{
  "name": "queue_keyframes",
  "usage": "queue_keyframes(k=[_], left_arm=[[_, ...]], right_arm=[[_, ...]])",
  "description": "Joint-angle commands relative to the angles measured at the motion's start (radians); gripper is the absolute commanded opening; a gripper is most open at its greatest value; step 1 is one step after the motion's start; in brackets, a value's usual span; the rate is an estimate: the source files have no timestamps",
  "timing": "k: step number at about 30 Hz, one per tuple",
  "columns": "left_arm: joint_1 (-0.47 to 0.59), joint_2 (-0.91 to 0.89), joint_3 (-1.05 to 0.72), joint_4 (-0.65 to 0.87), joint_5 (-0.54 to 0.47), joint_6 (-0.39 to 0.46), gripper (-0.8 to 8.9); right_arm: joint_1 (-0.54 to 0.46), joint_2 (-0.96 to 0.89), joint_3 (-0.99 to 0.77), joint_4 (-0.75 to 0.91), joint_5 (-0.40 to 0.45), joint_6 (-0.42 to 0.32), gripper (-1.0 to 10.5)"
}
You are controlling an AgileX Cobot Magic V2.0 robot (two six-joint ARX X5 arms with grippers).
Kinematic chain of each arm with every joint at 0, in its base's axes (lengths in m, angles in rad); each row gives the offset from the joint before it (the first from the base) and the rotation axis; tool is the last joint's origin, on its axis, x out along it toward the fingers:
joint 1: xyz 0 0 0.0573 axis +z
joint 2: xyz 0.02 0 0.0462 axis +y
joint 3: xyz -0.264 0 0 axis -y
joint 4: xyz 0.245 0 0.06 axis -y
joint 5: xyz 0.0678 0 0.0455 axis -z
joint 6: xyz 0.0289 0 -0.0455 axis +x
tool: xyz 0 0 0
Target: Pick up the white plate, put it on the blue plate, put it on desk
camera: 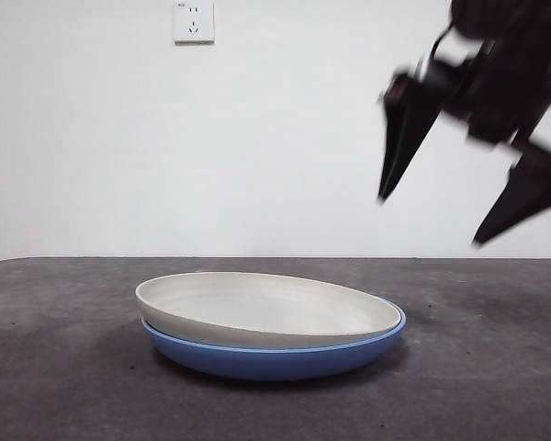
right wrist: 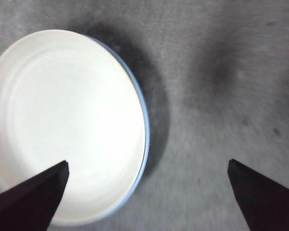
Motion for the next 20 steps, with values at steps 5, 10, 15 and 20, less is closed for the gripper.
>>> queue_keyframes(k=[5, 10, 15, 20], left_arm=[[-0.007, 0.004, 0.010, 0.006, -0.005, 0.021, 5.33], [-0.007, 0.004, 0.010, 0.010, -0.005, 0.021, 5.33], [-0.007, 0.004, 0.010, 0.020, -0.005, 0.021, 5.33], [-0.007, 0.004, 0.010, 0.048, -0.005, 0.017, 5.33]], right_arm=[[0.013, -0.292, 0.021, -0.146, 0.005, -0.030, 5.5], [0.013, -0.530, 0.021, -0.262, 0.004, -0.077, 5.5], [0.013, -0.726, 0.021, -0.348, 0.000, -0.111, 5.5], [0.013, -0.883, 0.021, -0.442, 0.030, -0.142, 5.5]])
